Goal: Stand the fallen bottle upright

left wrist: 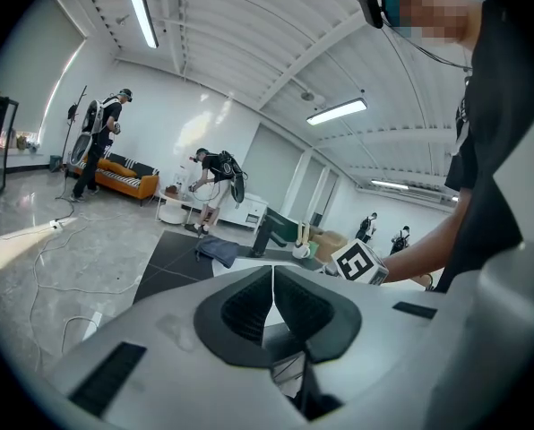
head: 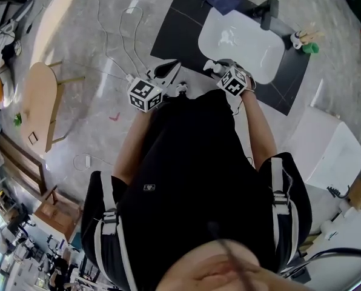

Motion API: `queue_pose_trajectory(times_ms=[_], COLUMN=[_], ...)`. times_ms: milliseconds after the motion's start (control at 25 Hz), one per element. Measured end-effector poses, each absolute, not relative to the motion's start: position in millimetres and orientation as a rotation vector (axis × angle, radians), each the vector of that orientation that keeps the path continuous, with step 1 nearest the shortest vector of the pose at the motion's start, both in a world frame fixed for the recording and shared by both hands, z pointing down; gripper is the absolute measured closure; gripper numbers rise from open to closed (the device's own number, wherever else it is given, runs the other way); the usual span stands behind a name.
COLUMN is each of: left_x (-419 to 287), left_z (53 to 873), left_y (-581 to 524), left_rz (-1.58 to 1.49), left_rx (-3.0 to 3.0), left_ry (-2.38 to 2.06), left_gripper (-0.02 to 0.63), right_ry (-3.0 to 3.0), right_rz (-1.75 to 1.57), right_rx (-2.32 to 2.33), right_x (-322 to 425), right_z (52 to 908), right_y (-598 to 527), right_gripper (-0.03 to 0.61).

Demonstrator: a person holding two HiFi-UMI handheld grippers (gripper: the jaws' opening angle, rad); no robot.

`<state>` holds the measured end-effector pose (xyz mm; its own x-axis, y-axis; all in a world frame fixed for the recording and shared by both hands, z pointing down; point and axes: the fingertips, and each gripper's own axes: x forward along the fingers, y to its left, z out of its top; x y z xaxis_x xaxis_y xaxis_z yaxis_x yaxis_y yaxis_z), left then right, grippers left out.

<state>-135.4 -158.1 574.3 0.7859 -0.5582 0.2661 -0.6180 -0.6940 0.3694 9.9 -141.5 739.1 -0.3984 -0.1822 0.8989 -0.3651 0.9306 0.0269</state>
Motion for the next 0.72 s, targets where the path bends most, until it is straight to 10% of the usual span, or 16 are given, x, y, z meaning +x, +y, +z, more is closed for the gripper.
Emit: queue_pose_trajectory(times_ms=[720], left_x=[-88.9], left_z=[568.1], left_y=[-145.6], left_rz=[0.219], left_rx=[2.562], left_ry=[-0.854], left_gripper=[0.597], right_ry=[-2.115], right_rz=[0.165], right_rx=[0.506], right_x=[45.0], right_z=[694.0], right_y=[-125.0], right_gripper=[0.296])
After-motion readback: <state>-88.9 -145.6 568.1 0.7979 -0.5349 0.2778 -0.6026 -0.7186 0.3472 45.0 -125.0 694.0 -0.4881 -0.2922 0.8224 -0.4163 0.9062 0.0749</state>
